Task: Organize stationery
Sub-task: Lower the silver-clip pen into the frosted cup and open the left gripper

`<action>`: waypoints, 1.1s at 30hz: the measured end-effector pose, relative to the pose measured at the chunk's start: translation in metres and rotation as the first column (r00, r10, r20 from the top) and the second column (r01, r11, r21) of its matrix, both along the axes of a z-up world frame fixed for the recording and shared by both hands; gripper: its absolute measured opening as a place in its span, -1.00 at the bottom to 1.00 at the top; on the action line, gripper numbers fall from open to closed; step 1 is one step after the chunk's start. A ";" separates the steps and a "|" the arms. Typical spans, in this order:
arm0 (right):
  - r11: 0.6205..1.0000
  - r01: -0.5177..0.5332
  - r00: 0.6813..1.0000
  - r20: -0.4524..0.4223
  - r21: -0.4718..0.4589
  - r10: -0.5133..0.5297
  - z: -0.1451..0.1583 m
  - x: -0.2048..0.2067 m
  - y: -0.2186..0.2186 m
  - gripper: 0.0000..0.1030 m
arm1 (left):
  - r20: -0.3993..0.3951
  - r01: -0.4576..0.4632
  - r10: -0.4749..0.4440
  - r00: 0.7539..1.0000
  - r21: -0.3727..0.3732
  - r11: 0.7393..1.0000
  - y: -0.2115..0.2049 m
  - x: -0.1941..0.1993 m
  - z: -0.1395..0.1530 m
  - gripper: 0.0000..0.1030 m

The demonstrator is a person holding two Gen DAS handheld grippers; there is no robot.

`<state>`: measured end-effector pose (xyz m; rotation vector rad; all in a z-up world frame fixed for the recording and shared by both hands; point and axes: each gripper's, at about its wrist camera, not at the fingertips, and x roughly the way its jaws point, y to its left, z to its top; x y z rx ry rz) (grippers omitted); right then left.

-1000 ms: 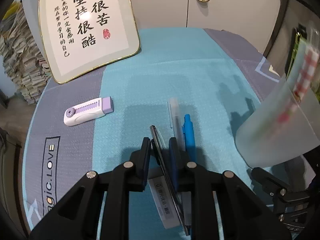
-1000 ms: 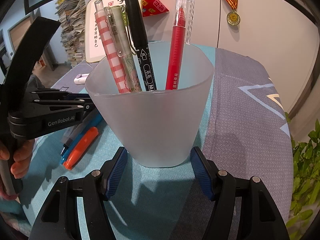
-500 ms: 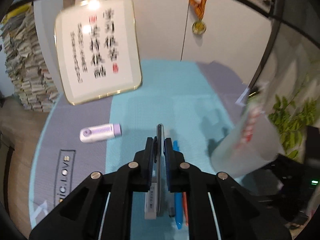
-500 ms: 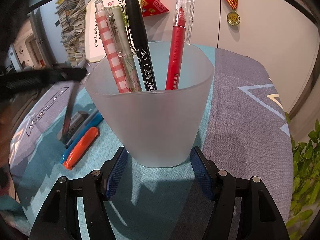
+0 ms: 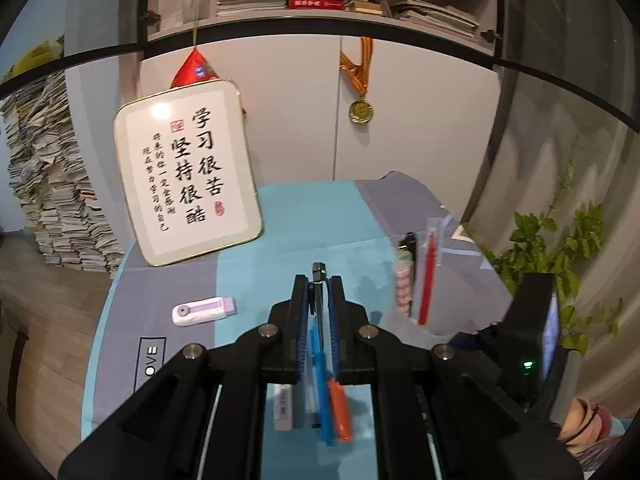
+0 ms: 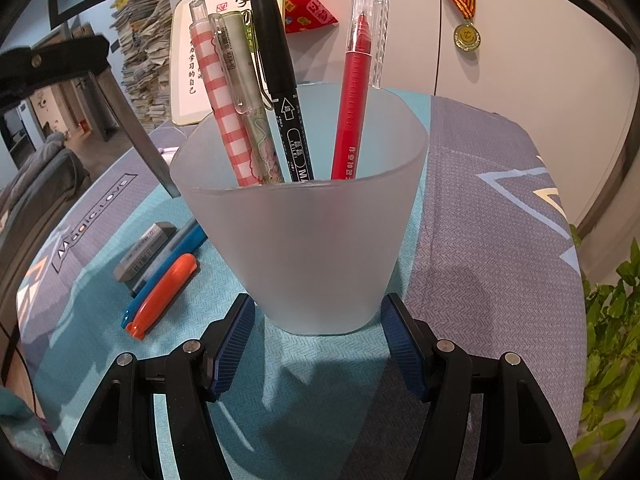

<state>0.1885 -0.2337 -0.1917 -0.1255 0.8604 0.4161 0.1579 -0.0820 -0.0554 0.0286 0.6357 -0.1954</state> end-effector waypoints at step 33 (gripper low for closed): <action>1.000 0.000 1.000 0.000 -0.001 0.000 0.000 0.000 0.000 0.30 | 0.090 0.214 -0.207 0.974 -0.079 0.974 -0.058 -0.018 0.042 -0.85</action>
